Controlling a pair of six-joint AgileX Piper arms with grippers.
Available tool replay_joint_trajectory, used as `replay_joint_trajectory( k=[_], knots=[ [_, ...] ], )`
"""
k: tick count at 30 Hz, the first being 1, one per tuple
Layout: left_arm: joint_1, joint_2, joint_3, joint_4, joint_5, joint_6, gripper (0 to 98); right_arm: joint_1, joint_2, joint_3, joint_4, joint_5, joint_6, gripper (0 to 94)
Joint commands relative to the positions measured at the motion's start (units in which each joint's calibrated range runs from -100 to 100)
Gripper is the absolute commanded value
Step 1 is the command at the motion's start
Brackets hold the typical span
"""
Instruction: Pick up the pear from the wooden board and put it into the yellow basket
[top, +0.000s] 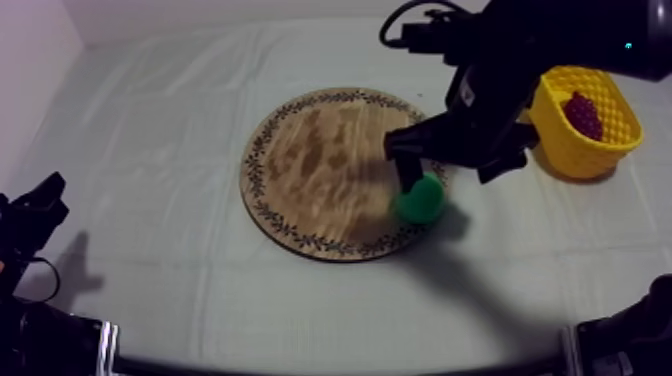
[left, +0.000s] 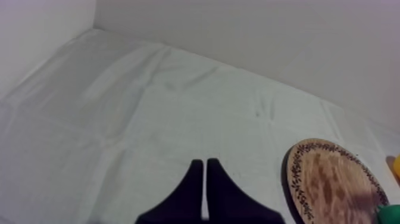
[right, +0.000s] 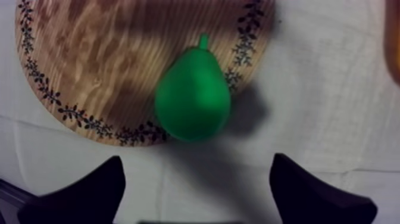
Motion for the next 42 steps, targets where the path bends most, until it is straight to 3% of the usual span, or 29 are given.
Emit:
replay_joint_trajectory(
  k=[1,22,28,32,36,42],
  knots=[
    [0.0,0.0,0.0,0.02,0.0,0.0,0.1,-0.2,1.8,0.3,-0.2,-1.6,0.0,92.7],
    [0.0,0.0,0.0,0.02,0.0,0.0,0.1,0.7,18.7,-4.3,0.8,-8.2,-2.0,90.1],
    [0.0,0.0,0.0,0.02,0.0,0.0,0.1,0.9,21.4,-5.7,1.4,-9.8,-2.3,71.3],
    [0.0,0.0,0.0,0.02,0.0,0.0,0.1,1.0,22.2,-6.1,1.3,-10.5,-1.3,45.4],
    [0.0,0.0,0.0,0.02,0.0,0.0,0.1,1.4,22.0,-6.3,1.1,-10.7,-0.7,27.8],
    [0.0,0.0,0.0,0.02,0.0,0.0,0.1,2.1,17.5,-4.9,1.6,-9.7,0.3,24.4]
  ],
)
